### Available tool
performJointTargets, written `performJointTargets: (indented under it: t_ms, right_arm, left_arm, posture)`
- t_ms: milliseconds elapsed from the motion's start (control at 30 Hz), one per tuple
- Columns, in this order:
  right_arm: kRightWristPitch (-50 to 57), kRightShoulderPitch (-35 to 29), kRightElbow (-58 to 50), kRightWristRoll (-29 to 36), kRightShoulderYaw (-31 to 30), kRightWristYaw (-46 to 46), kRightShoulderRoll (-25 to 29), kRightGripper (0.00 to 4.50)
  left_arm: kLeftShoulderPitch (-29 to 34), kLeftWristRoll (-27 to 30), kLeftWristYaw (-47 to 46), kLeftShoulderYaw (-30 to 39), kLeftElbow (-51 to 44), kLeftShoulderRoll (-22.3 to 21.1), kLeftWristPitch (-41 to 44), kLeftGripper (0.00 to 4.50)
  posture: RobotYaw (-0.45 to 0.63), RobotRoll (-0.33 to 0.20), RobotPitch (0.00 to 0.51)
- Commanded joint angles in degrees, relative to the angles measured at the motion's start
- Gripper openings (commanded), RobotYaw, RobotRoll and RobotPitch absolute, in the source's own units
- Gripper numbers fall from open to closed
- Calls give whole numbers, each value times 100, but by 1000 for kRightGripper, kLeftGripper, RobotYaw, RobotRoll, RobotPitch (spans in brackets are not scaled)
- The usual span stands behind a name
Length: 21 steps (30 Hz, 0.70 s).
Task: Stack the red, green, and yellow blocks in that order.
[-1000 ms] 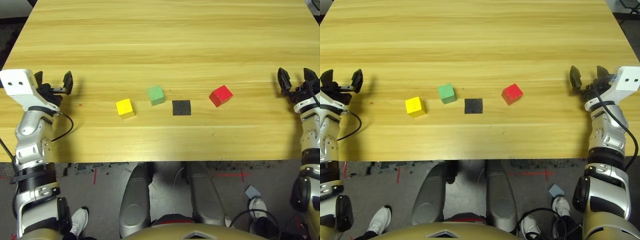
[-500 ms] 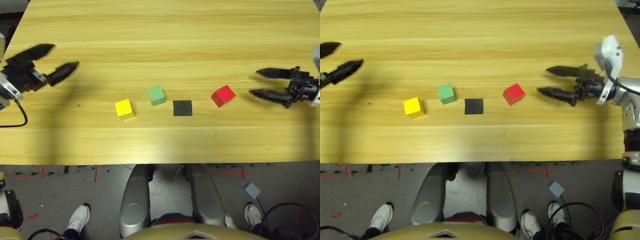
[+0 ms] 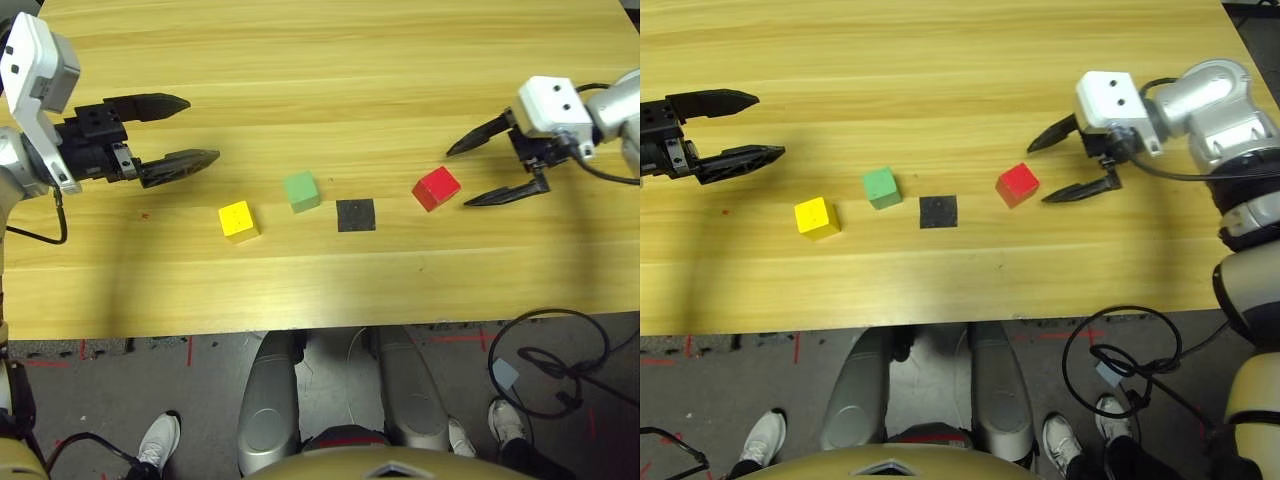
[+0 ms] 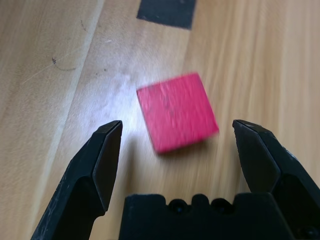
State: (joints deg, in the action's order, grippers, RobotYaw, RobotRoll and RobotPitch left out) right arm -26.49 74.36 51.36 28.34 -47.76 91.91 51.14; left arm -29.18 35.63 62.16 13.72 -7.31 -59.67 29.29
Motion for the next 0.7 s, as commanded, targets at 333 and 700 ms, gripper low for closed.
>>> performJointTargets:
  t_ms: [333,700]
  right_arm:
    - [-907,351,717,-202,-554,59,-475,3874]
    - [376,359,-93,-107,144,59,-687,2048]
  left_arm:
    - [389,155,-330,180,-724,-2,500,4500]
    - [188,119,-376,-21,-677,107,569,4500]
  posture:
    - [314,-60,312]
    - [315,-69,323]
